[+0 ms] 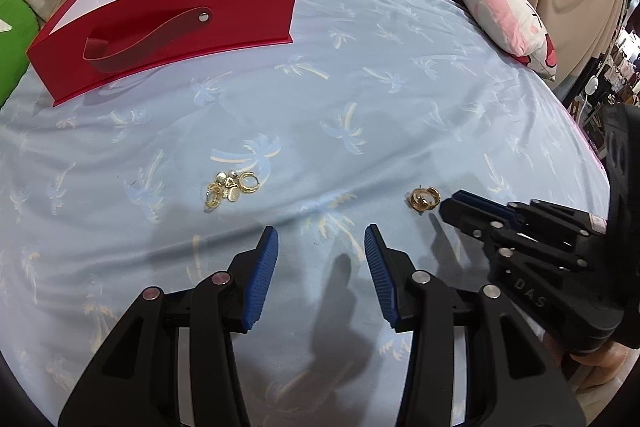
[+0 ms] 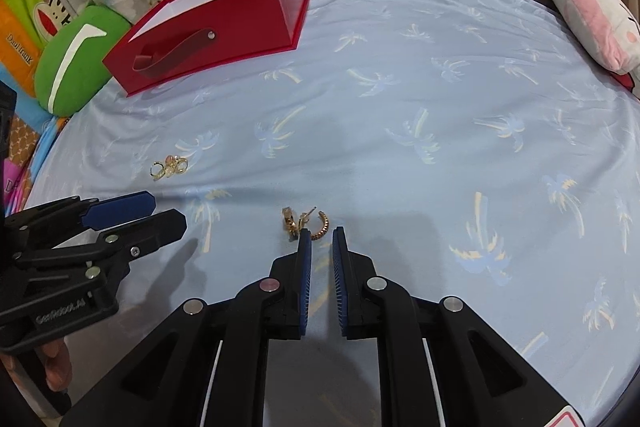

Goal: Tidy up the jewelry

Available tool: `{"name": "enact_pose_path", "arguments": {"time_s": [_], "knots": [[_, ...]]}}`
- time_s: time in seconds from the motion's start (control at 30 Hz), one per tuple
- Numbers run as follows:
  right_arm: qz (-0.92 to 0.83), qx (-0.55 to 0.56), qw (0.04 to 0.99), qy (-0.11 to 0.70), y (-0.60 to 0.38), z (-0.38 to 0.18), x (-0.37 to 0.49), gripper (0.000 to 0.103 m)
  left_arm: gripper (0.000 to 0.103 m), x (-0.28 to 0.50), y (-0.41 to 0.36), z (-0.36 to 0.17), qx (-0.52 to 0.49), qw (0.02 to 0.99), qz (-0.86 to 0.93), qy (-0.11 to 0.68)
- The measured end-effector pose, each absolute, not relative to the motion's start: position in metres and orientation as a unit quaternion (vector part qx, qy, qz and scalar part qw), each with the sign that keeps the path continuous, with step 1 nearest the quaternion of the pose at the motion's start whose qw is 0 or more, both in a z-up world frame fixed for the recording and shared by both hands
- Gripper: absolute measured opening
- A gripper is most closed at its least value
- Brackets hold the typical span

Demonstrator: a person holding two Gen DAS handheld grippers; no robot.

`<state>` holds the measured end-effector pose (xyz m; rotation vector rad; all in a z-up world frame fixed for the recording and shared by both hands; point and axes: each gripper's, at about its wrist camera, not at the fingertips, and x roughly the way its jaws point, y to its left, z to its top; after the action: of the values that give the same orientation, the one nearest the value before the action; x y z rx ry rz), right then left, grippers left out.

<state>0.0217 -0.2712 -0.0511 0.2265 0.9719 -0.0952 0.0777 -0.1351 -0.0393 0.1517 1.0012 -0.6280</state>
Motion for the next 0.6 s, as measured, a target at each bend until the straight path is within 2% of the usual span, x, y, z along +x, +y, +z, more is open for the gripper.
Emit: {"name": "enact_pose_path", "arguments": {"time_s": [0.1, 0.17, 0.27, 0.3, 0.57, 0.6], "knots": [[-0.04, 0.106, 0.878, 0.465, -0.268, -0.055, 0.026, 0.026, 0.043, 0.076, -0.137, -0.039, 0.073, 0.827, -0.298, 0.472], [-0.042, 0.095, 0.88, 0.463, -0.265, -0.055, 0.029, 0.028, 0.043, 0.076, -0.139, -0.04, 0.074, 0.825, -0.299, 0.473], [-0.047, 0.085, 0.882, 0.461, -0.264, -0.055, 0.032, 0.024, 0.043, 0.075, -0.143, -0.042, 0.076, 0.823, -0.302, 0.475], [-0.049, 0.084, 0.882, 0.462, -0.264, -0.055, 0.033, 0.016, 0.043, 0.075, -0.145, -0.042, 0.077, 0.822, -0.304, 0.475], [-0.078, 0.104, 0.885, 0.448, -0.285, -0.038, 0.012, 0.016, 0.044, 0.077, -0.172, -0.045, 0.087, 0.817, -0.323, 0.47], [-0.084, 0.106, 0.884, 0.448, -0.288, -0.035, 0.009, 0.016, 0.046, 0.077, -0.176, -0.046, 0.087, 0.815, -0.325, 0.471]]}}
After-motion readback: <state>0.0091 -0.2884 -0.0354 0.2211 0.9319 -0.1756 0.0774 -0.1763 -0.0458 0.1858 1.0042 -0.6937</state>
